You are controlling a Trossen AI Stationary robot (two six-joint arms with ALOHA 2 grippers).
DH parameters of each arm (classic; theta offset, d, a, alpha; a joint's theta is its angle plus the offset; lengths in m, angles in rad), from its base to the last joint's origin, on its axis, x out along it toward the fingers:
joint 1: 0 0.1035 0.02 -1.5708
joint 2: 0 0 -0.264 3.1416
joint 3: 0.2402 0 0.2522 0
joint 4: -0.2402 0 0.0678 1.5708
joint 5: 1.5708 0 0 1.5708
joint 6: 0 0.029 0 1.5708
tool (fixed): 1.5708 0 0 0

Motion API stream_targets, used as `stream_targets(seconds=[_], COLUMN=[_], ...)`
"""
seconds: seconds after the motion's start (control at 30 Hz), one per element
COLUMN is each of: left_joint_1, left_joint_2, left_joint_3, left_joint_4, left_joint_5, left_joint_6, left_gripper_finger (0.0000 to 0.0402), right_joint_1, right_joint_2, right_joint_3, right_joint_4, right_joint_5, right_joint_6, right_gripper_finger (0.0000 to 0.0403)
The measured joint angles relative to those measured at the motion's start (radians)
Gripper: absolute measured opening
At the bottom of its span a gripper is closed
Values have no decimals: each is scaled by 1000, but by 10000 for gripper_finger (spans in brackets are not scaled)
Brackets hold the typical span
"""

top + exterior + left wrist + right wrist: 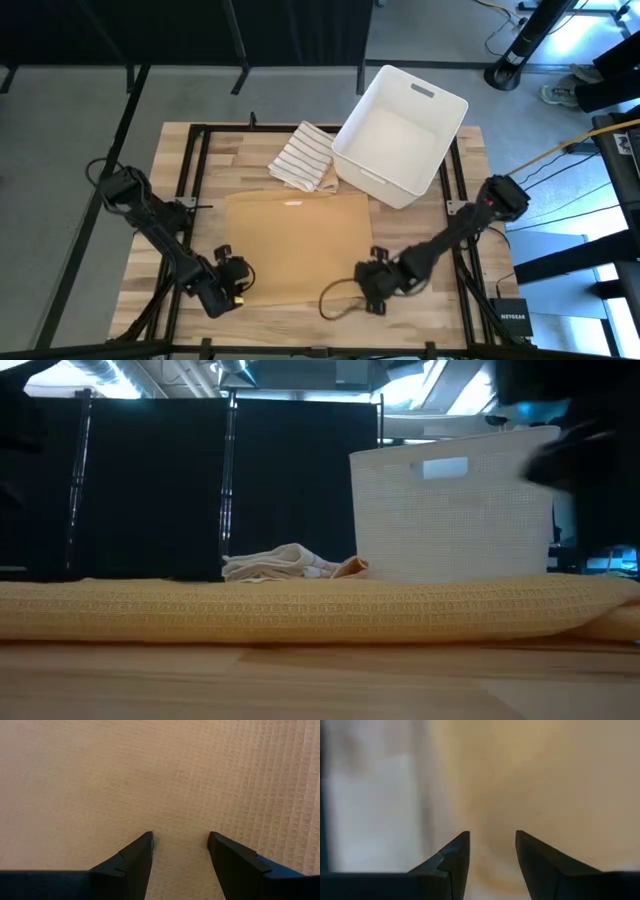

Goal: Fold towel
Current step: Fold the yellow towel

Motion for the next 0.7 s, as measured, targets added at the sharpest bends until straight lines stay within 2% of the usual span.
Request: stream_targets(seconds=[0.13, 0.33, 0.47, 0.7], left_joint_1=[0, 2, -4, -7], left_joint_2=[10, 11, 13, 13], left_joint_3=[2, 1, -1, -1], left_joint_4=[0, 5, 18, 26], left_joint_5=[-8, -18, -38, -43], left_joint_6=[-32, -73, -90, -92], left_gripper_finger=[186, 186, 186, 186], right_joint_1=[121, 264, 293, 273], right_joint_2=[1, 73, 129, 146], right_joint_3=[11, -5, -14, -14], right_joint_4=[-3, -7, 2, 46], right_joint_5=[-14, 206, 308, 432], right_joint_6=[263, 633, 681, 563], right_gripper_finger=[159, 159, 159, 157])
